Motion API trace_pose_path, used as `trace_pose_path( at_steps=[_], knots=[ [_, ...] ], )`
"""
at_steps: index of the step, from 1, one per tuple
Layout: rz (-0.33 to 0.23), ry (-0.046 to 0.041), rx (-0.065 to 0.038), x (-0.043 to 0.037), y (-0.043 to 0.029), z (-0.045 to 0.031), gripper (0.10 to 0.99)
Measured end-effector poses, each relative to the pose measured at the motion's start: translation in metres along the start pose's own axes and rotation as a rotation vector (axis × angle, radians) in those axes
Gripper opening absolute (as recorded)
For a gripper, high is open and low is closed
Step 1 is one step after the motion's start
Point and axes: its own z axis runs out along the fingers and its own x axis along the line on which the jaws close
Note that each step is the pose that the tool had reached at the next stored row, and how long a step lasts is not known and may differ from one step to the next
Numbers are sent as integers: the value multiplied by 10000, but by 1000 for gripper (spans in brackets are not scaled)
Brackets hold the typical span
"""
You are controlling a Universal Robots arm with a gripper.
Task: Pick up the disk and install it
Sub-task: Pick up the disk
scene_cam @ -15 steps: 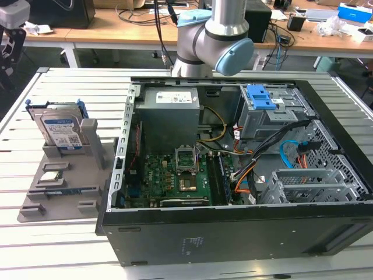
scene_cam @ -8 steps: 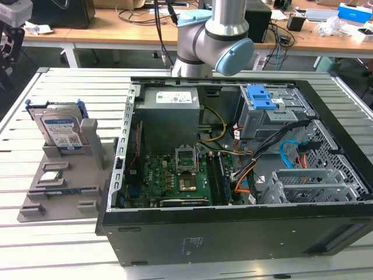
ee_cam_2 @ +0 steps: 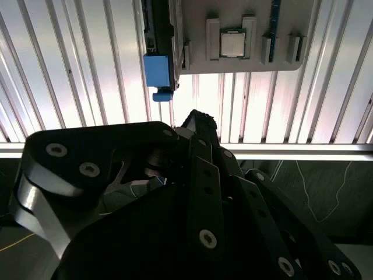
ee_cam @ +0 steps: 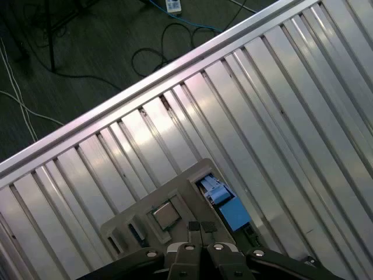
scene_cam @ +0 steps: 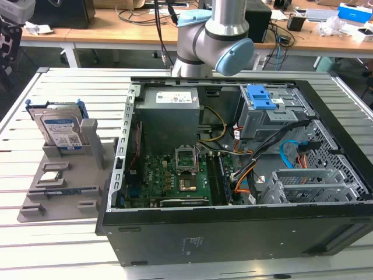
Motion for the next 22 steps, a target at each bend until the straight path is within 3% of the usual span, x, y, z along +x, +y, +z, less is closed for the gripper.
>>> trace_pose_path(
  at_steps=[22],
  knots=[
    [-2438,107,-57,0,0,0,106]
  ],
)
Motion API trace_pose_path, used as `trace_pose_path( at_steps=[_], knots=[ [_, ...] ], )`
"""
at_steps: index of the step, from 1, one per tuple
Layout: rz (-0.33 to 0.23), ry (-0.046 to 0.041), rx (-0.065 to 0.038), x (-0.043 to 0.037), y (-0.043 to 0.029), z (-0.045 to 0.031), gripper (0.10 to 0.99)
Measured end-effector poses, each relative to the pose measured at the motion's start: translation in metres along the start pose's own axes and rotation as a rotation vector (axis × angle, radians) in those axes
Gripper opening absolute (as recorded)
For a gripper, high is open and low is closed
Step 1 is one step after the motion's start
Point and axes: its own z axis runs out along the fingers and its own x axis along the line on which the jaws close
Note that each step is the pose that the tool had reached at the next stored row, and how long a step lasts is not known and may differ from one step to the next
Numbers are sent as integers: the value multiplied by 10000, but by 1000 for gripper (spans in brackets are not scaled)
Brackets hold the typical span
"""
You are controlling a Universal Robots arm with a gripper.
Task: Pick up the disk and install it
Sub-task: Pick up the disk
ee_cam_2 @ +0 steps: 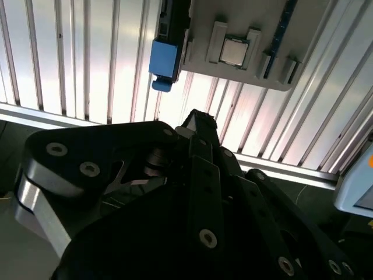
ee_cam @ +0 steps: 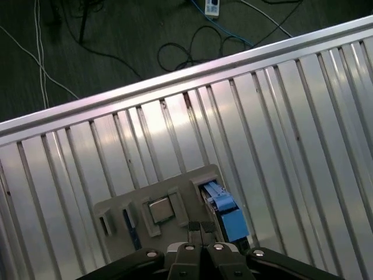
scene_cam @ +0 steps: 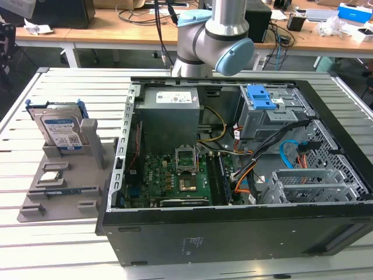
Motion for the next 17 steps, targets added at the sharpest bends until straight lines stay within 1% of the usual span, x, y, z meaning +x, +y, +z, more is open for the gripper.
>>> trace_pose_path(
  at_steps=[6,17],
  knots=[
    [-650,29,-16,0,0,0,106],
    [-1682,74,-40,0,0,0,106]
  ],
)
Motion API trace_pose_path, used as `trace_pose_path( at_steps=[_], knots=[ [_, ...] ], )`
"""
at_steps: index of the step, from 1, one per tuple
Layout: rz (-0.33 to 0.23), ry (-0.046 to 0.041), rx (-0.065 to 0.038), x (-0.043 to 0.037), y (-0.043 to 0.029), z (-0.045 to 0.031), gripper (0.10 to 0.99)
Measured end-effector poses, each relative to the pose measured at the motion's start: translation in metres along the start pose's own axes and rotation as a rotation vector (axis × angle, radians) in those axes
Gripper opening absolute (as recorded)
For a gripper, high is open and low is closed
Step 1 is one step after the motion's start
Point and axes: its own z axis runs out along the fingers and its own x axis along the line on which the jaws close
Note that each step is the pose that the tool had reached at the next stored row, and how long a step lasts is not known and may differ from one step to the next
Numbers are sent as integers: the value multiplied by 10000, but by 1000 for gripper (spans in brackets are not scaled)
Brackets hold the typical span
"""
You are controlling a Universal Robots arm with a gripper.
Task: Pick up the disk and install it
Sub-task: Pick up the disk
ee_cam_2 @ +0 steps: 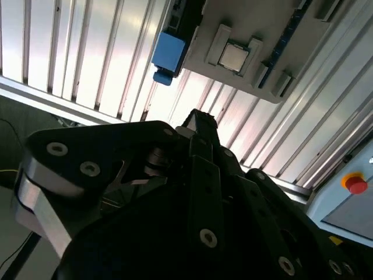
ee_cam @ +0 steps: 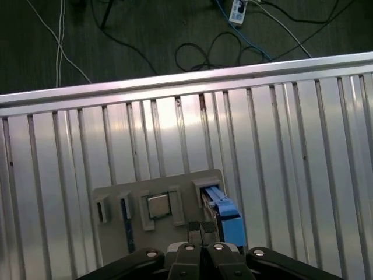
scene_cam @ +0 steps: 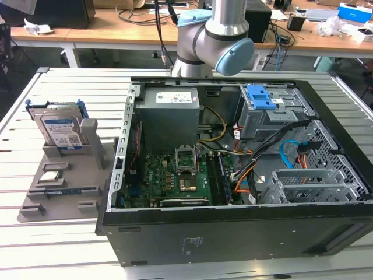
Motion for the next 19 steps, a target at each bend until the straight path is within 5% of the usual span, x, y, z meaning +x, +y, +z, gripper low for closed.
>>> trace_pose_path(
  at_steps=[19],
  knots=[
    [-1878,82,-43,0,0,0,106]
  ],
)
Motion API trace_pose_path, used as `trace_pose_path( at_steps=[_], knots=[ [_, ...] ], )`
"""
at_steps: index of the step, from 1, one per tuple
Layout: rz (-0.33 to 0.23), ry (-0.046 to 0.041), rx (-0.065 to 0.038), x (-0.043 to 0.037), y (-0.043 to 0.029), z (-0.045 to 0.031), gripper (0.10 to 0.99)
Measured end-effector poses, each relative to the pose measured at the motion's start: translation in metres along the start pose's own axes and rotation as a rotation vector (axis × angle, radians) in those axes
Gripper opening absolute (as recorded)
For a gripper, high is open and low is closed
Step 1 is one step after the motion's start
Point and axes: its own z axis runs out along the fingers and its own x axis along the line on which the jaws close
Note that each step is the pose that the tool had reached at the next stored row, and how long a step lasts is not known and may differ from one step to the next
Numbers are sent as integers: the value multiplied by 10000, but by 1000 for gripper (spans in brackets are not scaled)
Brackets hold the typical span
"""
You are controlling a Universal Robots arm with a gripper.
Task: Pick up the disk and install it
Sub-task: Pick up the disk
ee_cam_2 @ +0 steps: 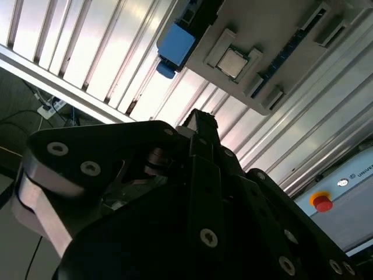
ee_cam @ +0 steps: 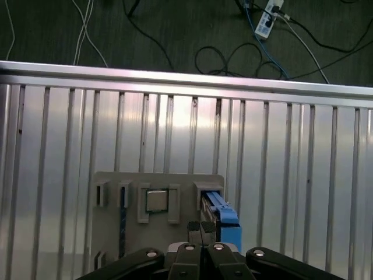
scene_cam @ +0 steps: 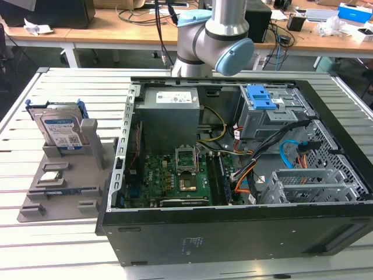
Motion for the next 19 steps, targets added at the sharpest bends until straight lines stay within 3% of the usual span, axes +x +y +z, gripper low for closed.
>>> trace_pose_path(
  at_steps=[9,12,14,15,19],
  knots=[
    [-172,8,-4,0,0,0,114],
    [-185,8,-5,0,0,0,416],
    [-191,9,-5,0,0,0,416],
    [-194,9,-5,0,0,0,482],
    [-197,9,-5,-8,-2,0,482]
  ],
)
